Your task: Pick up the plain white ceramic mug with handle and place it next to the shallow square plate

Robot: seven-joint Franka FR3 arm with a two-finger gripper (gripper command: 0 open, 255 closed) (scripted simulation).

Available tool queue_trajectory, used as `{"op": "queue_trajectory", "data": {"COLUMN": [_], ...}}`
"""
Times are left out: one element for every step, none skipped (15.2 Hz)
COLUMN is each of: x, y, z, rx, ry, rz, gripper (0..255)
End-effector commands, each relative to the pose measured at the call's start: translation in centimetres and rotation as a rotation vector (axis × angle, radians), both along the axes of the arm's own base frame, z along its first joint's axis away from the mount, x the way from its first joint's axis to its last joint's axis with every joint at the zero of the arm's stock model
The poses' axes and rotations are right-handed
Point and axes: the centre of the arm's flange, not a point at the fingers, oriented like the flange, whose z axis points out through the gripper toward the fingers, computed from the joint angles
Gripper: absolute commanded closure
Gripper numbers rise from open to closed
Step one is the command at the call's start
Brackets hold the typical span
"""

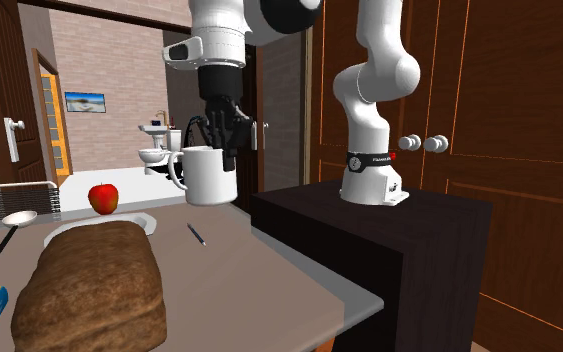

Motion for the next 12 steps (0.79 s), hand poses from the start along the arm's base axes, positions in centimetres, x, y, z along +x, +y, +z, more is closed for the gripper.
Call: {"op": "queue_trajectory", "data": {"x": [-0.2, -0.2, -0.3, -0.4, -0.4, -0.5, -0.6, -0.6, -0.7, -0.8, -0.8, -0.9], "y": [-2.7, -4.0, -5.3, -6.6, -8.0, -9.3, -10.6, -11.9, -13.2, -14.6, -15.9, -17.2], "z": [0.2, 0.2, 0.2, 0.2, 0.2, 0.2, 0.2, 0.2, 0.2, 0.2, 0.2, 0.2], "rx": [0.0, 0.0, 0.0, 0.0, 0.0, 0.0, 0.0, 0.0, 0.0, 0.0, 0.0, 0.0], "ry": [0.0, 0.0, 0.0, 0.0, 0.0, 0.0, 0.0, 0.0, 0.0, 0.0, 0.0, 0.0], "rz": [0.002, 0.002, 0.002, 0.002, 0.002, 0.002, 0.002, 0.002, 0.002, 0.002, 0.002, 0.002], "gripper": [255, 255, 255, 255, 255, 255, 255, 255, 255, 255, 255, 255]}}
